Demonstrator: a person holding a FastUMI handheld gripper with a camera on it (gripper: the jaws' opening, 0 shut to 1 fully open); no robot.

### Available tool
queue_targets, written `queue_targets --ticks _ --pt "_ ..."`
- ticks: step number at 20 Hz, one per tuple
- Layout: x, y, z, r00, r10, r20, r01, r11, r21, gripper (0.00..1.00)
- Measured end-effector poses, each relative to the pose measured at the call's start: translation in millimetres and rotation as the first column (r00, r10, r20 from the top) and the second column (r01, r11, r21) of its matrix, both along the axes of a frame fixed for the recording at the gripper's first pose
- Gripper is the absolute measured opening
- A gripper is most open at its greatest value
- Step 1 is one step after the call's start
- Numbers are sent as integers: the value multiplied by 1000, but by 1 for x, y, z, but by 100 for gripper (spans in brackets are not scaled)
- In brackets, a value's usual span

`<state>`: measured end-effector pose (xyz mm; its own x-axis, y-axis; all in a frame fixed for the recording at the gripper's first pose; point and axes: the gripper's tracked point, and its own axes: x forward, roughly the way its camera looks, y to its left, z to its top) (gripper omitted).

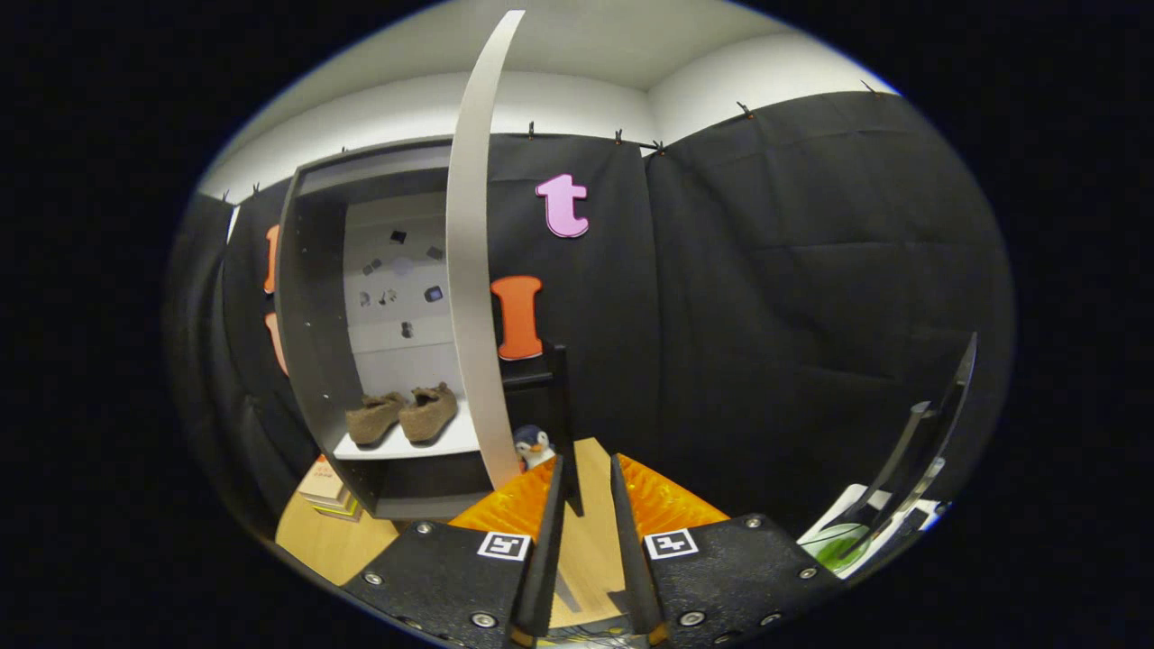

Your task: Open the shoe cabinet door, grab the shoes and put them into the shoe cabinet, then close the shoe cabinet door.

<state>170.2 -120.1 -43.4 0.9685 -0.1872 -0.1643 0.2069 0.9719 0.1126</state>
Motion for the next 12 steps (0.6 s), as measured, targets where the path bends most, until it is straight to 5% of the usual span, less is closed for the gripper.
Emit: queue_targets --ticks 12 --pt "-12 49 2 991 129 27 -128 991 -23 32"
